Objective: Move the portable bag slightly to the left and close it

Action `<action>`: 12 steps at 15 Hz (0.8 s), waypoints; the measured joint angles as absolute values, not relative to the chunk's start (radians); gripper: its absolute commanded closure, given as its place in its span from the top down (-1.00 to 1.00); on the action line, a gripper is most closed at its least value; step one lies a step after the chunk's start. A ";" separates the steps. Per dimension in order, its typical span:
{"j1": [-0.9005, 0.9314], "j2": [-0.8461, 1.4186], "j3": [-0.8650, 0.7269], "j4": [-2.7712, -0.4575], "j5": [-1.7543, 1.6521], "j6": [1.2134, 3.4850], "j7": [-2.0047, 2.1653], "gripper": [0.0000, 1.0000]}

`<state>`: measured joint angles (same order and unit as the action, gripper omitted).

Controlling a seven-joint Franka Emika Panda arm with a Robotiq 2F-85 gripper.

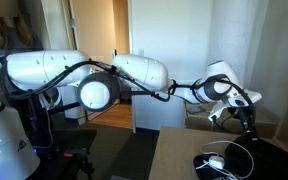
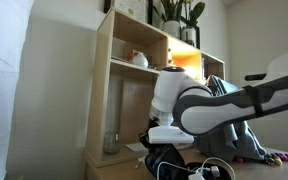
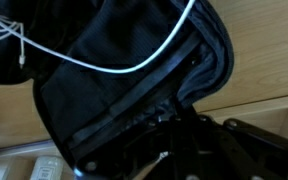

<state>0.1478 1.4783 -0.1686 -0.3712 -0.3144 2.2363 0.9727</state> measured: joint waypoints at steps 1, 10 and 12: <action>0.149 1.478 -0.169 -0.371 -0.315 2.236 0.973 -0.97; 0.225 1.478 -0.177 -0.371 -0.345 2.235 0.970 -0.97; 0.241 1.478 -0.180 -0.371 -0.348 2.235 0.969 -0.97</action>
<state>0.2411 1.4784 -0.1800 -0.3713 -0.3478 2.2352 0.9693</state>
